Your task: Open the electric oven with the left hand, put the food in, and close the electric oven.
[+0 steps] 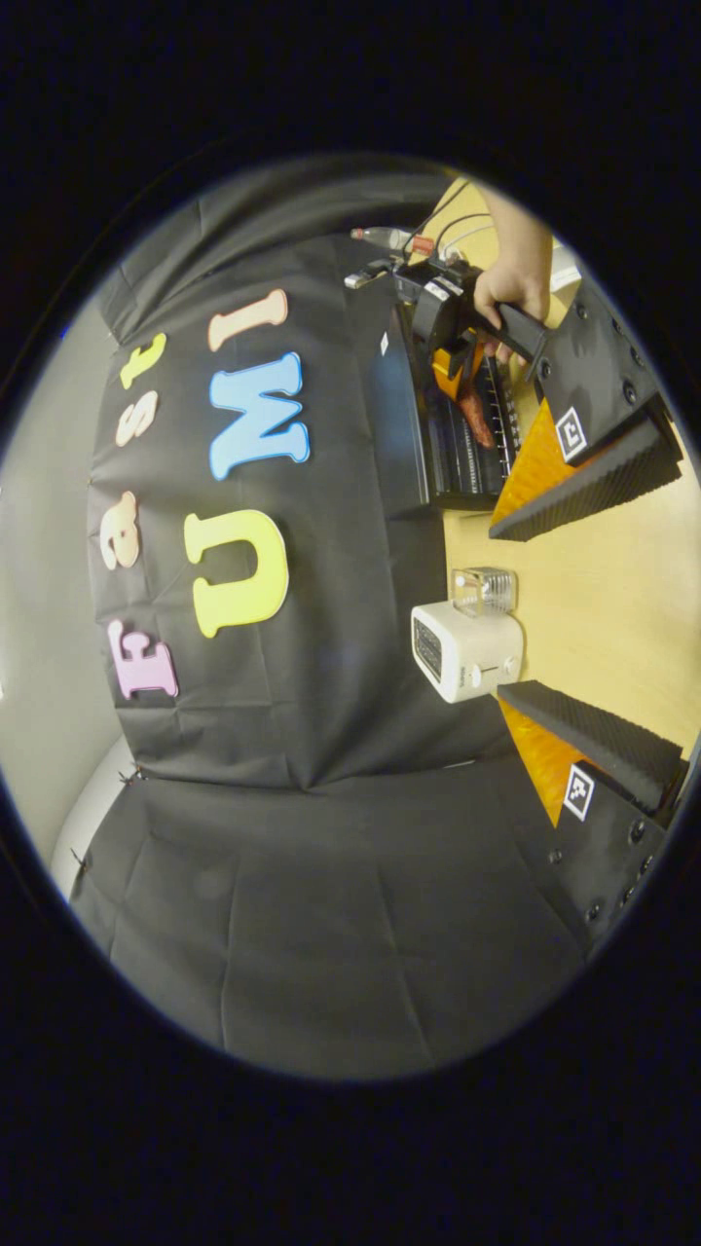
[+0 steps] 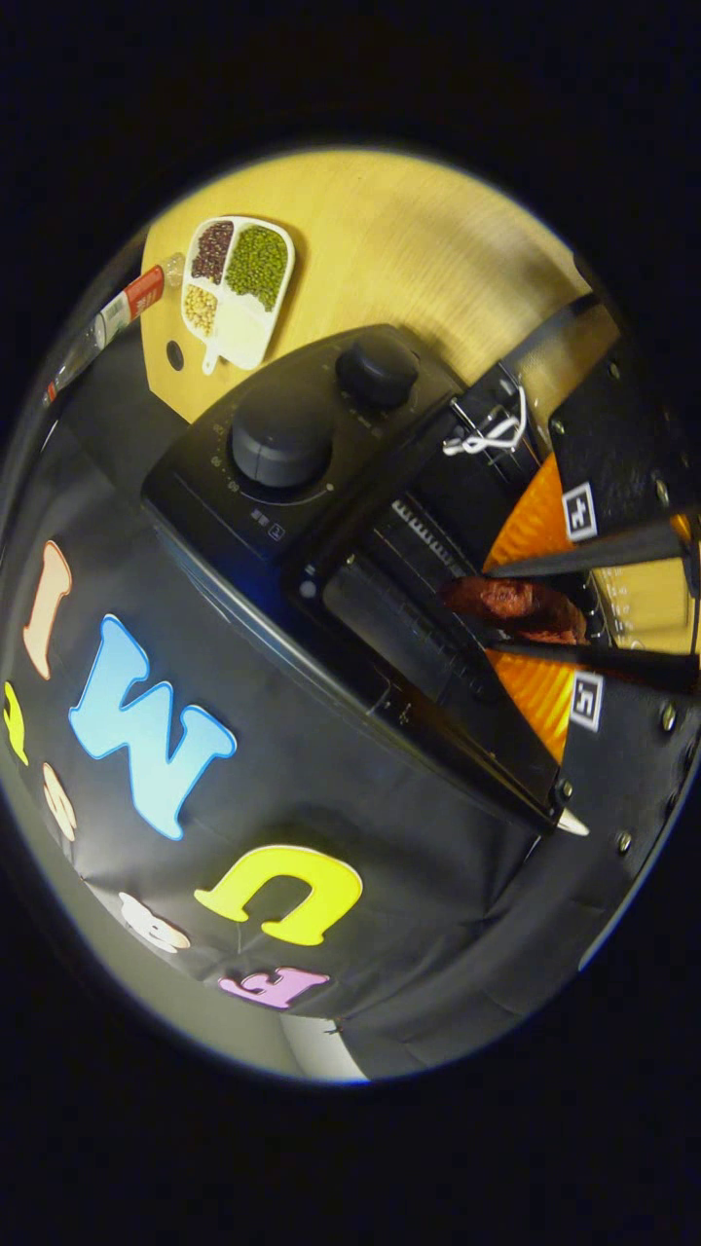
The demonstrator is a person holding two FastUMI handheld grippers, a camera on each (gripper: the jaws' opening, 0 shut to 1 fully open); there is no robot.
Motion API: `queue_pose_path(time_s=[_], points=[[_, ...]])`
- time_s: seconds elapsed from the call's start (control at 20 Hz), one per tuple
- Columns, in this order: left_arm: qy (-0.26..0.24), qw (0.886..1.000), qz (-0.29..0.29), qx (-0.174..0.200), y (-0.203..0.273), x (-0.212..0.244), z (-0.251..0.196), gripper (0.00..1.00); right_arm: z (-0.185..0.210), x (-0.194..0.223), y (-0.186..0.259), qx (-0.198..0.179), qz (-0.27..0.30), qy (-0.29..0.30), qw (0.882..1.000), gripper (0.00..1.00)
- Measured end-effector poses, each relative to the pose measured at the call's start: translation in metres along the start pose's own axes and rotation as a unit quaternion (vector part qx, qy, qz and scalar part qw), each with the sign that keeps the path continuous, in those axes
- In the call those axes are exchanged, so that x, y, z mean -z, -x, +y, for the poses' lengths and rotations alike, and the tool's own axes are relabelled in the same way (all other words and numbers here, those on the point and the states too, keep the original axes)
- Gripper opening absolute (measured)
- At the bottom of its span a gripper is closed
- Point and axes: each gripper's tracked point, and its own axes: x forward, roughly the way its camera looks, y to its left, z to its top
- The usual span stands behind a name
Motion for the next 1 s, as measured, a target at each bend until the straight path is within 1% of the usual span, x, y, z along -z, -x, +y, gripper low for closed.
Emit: queue_pose_path(time_s=[0.05,0.1,0.15,0.2,0.25,0.3,0.35,0.4,0.45,0.55,0.65,0.75,0.8,0.85,0.9,1.0], points=[[0.002,1.000,-0.001,0.000,0.000,0.000,-0.002,0.99,-0.001,-0.006,0.000,0.002,-0.006,0.013,1.000,0.53],[0.006,1.000,-0.001,0.002,-0.001,0.001,-0.005,1.00,-0.001,-0.017,0.012,0.002,-0.011,0.024,1.000,0.76],[0.010,1.000,0.001,0.005,-0.003,0.002,-0.008,0.97,-0.001,-0.019,0.012,0.005,-0.015,0.040,0.999,0.99],[0.015,1.000,0.002,0.010,-0.005,0.004,-0.013,0.97,-0.002,-0.026,0.018,0.006,-0.018,0.054,0.998,0.97],[0.018,1.000,0.003,0.016,-0.007,0.004,-0.020,1.00,-0.002,-0.027,0.024,0.006,-0.016,0.065,0.998,0.97],[0.020,1.000,0.003,0.023,-0.008,0.005,-0.028,0.97,-0.003,-0.029,0.034,0.004,-0.011,0.076,0.997,0.97],[0.020,0.999,0.000,0.032,-0.010,0.004,-0.037,1.00,-0.002,-0.032,0.044,0.001,-0.007,0.090,0.996,0.98],[0.020,0.999,0.000,0.041,-0.012,0.003,-0.045,1.00,-0.002,-0.036,0.056,0.000,-0.008,0.110,0.994,0.98],[0.021,0.998,-0.001,0.051,-0.014,0.003,-0.056,0.97,-0.004,-0.041,0.068,-0.001,-0.013,0.133,0.991,0.98],[0.023,0.997,0.001,0.071,-0.019,0.004,-0.076,0.97,-0.002,-0.057,0.092,-0.005,-0.028,0.166,0.986,0.98],[0.027,0.995,0.006,0.092,-0.023,0.008,-0.099,0.97,0.001,-0.076,0.120,-0.013,-0.046,0.183,0.982,0.98],[0.027,0.993,0.015,0.110,-0.027,0.015,-0.122,0.97,-0.004,-0.094,0.145,-0.008,-0.062,0.202,0.977,0.98],[0.027,0.992,0.022,0.120,-0.029,0.020,-0.132,1.00,-0.006,-0.103,0.157,-0.007,-0.070,0.211,0.975,0.98],[0.027,0.991,0.029,0.131,-0.028,0.026,-0.144,0.95,-0.008,-0.108,0.170,-0.010,-0.076,0.222,0.972,0.98],[0.028,0.989,0.035,0.143,-0.030,0.031,-0.154,0.97,-0.010,-0.115,0.181,-0.010,-0.081,0.236,0.968,0.98],[0.024,0.985,0.050,0.164,-0.031,0.045,-0.176,0.96,-0.018,-0.127,0.202,-0.003,-0.094,0.262,0.961,0.98]])
